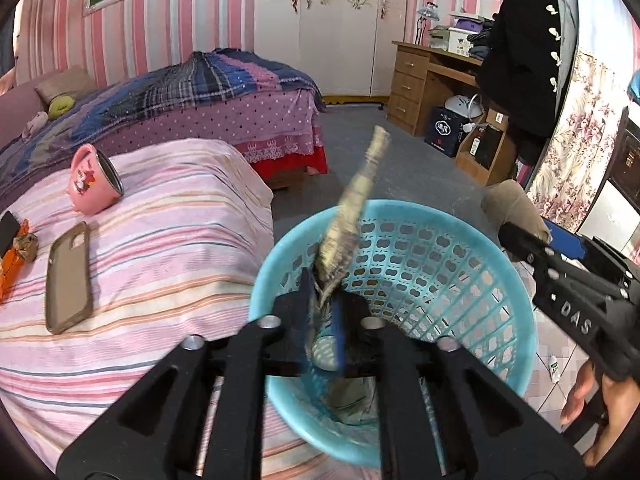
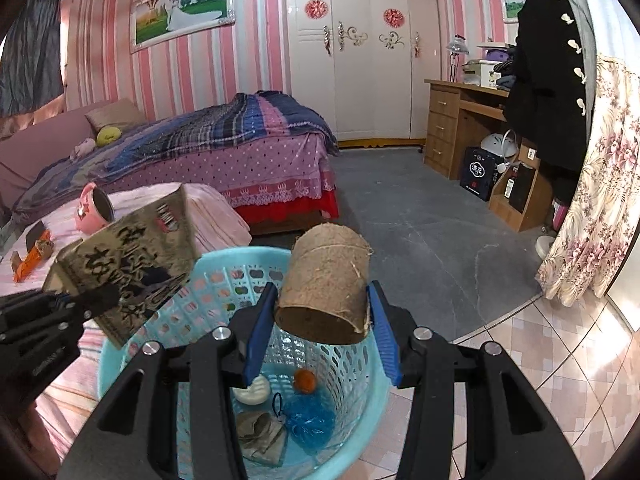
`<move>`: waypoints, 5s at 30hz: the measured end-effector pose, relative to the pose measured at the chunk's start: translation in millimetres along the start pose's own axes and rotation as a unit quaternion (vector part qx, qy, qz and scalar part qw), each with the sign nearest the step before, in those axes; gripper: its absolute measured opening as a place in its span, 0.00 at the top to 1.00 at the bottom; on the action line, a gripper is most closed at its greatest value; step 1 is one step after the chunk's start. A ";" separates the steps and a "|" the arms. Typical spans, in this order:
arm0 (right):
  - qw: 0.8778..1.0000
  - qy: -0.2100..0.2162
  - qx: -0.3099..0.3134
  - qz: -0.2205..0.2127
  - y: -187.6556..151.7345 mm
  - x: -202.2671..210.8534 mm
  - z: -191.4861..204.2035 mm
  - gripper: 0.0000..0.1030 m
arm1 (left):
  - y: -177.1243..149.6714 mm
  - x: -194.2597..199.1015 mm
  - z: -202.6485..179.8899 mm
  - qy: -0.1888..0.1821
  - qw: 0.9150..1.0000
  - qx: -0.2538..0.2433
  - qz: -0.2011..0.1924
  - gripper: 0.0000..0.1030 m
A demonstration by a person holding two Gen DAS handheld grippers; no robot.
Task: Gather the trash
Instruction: 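Carry the packet and cardboard sleeve over the light-blue basket with both tools, then open the left tool, then the right tool, dropping both items into the basket, then move both open tools back over the bed, then grasp the tan fabric piece with the left tool, then grasp the crumpled brown paper with the right tool while the left tool holds the fabric, then carry the fabric and crumpled paper over the basket with both tools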
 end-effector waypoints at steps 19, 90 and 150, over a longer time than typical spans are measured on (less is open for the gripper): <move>1.000 0.007 0.006 0.002 4.6 -7.3 16.6 0.34 | 25.3 20.8 82.5 0.061 0.996 0.043 -0.045 0.09; 0.968 0.182 0.171 0.026 110.1 -89.5 425.2 0.08 | 74.6 47.3 511.0 0.233 0.950 0.208 -0.031 0.30; 0.975 0.144 0.170 -0.020 67.3 -19.4 306.6 0.59 | 51.4 89.4 381.1 0.196 0.968 0.151 -0.044 0.57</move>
Point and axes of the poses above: each gripper's, at about its wrist camera, not at the fingertips, and x roughly against the way its jaws point, z to its left, y to its top, the point moved 4 cm from there along -x, roughly the way its jaws point, and after that the axes turned 13 degrees about x, right-handed, at the moved point
